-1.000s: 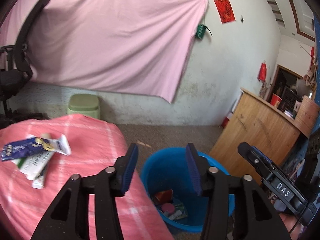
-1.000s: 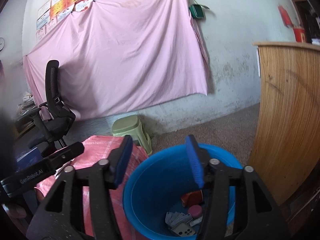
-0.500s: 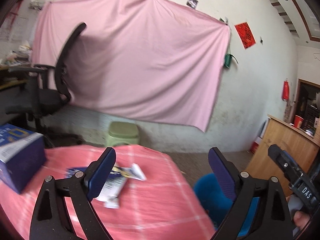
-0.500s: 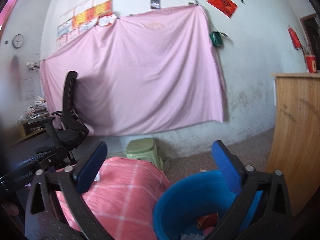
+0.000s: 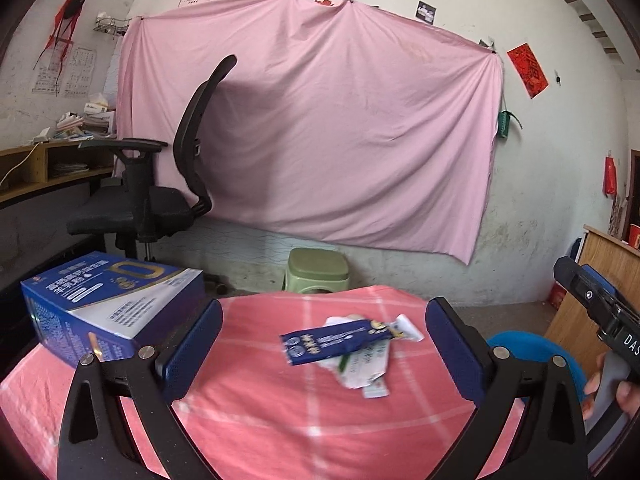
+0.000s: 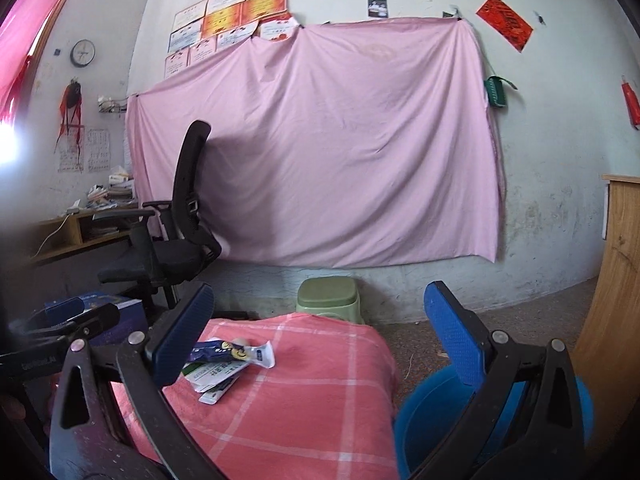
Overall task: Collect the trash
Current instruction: 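Move both grippers back over the table toward the blue snack wrapper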
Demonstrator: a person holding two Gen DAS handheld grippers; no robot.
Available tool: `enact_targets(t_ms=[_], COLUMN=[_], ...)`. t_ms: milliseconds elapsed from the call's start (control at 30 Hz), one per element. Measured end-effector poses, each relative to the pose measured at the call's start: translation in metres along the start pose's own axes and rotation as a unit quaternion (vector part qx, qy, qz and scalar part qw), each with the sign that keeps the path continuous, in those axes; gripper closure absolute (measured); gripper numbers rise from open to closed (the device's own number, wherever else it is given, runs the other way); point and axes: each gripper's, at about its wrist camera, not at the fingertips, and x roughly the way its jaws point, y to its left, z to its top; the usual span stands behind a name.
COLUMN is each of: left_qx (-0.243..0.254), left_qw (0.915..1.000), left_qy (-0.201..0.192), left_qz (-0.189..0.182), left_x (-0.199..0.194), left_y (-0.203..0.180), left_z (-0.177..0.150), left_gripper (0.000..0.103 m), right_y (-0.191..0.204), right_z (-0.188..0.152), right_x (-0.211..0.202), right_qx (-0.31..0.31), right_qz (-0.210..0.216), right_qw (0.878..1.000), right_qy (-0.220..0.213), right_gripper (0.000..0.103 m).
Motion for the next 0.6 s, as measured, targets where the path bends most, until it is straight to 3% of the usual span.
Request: enact_targets(t_ms=[433,533,600], left_qx=[-0.01,-0.016,-0.017], left_qw=[0.9936,0.9903,0.9865], left_qy=[0.11,0.131,0.153], left_qz=[-0.022,-0.044,-0.056], left_x=[0.036,0.047,0.056], left_y=[0.027,0.027,0.026], left_z=[-0.024,-0.025,-0.027], left_gripper=[0.005,0.015,0.03], right_y=[0.023,0.021,0.02], right_z=[-0.033,-0.037,-0.04], right_x=[0.058,0.065,0.072], right_qx=[-0.035,-0.029,-0.026], right_qz=[-0.015,-0.01,-0.006], right_qw=[0.989,0.986,0.983], right_qy=[0.145,0.166,0.181], right_gripper=[0.0,0.0,0.0])
